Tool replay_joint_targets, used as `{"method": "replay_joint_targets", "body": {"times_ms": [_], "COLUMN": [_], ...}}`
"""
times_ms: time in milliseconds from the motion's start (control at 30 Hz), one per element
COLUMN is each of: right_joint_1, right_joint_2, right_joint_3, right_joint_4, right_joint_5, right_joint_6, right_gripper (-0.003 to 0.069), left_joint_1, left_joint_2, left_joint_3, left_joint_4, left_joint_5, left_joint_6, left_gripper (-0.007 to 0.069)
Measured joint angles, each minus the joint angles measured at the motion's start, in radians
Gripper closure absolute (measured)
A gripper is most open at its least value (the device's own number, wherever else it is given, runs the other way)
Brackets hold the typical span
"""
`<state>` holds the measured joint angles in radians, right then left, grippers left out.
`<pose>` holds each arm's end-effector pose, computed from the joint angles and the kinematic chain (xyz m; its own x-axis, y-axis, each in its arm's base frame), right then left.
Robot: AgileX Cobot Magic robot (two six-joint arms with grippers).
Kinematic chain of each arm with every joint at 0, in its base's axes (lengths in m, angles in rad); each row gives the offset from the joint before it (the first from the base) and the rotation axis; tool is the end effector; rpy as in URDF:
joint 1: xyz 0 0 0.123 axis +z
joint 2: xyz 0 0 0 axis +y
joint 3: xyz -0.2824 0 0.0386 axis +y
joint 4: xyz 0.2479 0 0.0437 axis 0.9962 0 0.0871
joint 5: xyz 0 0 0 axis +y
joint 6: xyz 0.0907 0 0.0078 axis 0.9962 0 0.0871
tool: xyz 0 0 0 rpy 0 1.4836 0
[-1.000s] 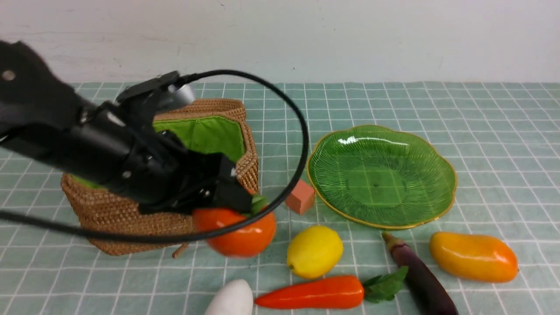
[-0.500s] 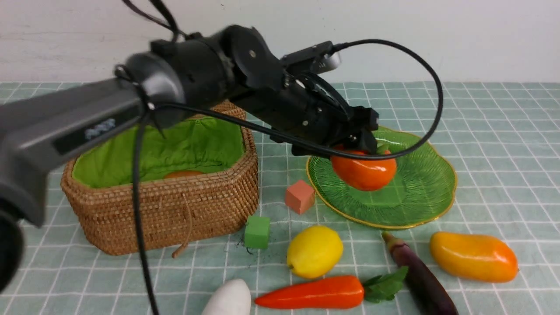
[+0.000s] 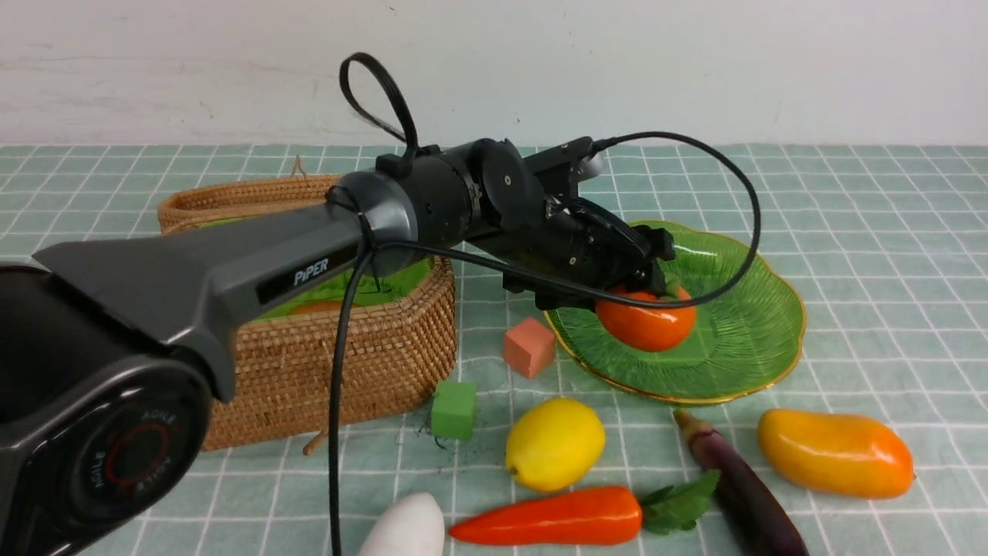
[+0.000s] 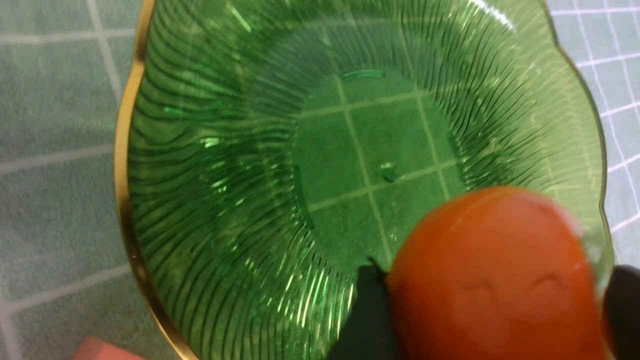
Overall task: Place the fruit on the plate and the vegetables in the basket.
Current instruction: Grab a tomato with your left arm and place it on the plate on the right, then take a daikon with your left arm and place it on the basket on the left.
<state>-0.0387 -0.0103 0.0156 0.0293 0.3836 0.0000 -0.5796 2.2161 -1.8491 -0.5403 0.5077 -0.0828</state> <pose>0.0522 -0.0010 0.1739 -0.2959 0.0386 -0.9544 0.0363 0.9989 0.0292 0.4173 -0.3004 0.2187 -0.8365 -0.0726 -0.5431 0.2826 0.7920 -0.5412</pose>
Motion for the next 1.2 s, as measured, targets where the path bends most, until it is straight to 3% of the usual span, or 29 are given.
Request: {"method": "replay_joint_targets", "body": {"times_ms": [133, 400, 567, 667, 767, 967, 1200], "right_joint_1": [0.0, 0.0, 0.0, 0.0, 0.0, 0.0, 0.0], "right_joint_2": [0.0, 0.0, 0.0, 0.0, 0.0, 0.0, 0.0], "right_joint_3": [0.0, 0.0, 0.0, 0.0, 0.0, 0.0, 0.0], "right_joint_4": [0.0, 0.0, 0.0, 0.0, 0.0, 0.0, 0.0], "right_joint_5": [0.0, 0.0, 0.0, 0.0, 0.0, 0.0, 0.0], "right_joint_6": [0.0, 0.0, 0.0, 0.0, 0.0, 0.0, 0.0], "right_gripper": [0.0418, 0.0418, 0.0418, 0.0418, 0.0418, 0.0418, 0.0418], "left_joint_1": [0.0, 0.001, 0.001, 0.001, 0.004, 0.004, 0.004], "left_joint_2": [-0.002, -0.072, -0.226, -0.33, -0.402, -0.559, -0.788], "left_joint_3": [-0.003, -0.004, -0.007, -0.012, 0.017, 0.18, 0.577], "left_joint_4": [0.03, 0.171, 0.392, 0.566, 0.651, 0.636, 0.572], "left_joint_5": [0.012, 0.123, 0.331, 0.573, 0.707, 0.726, 0.692], "left_joint_6": [-0.001, -0.003, -0.007, -0.008, -0.02, -0.07, -0.177], "left_gripper": [-0.0043, -0.0043, -0.0018, 0.002, 0.0056, 0.007, 0.0071]}}
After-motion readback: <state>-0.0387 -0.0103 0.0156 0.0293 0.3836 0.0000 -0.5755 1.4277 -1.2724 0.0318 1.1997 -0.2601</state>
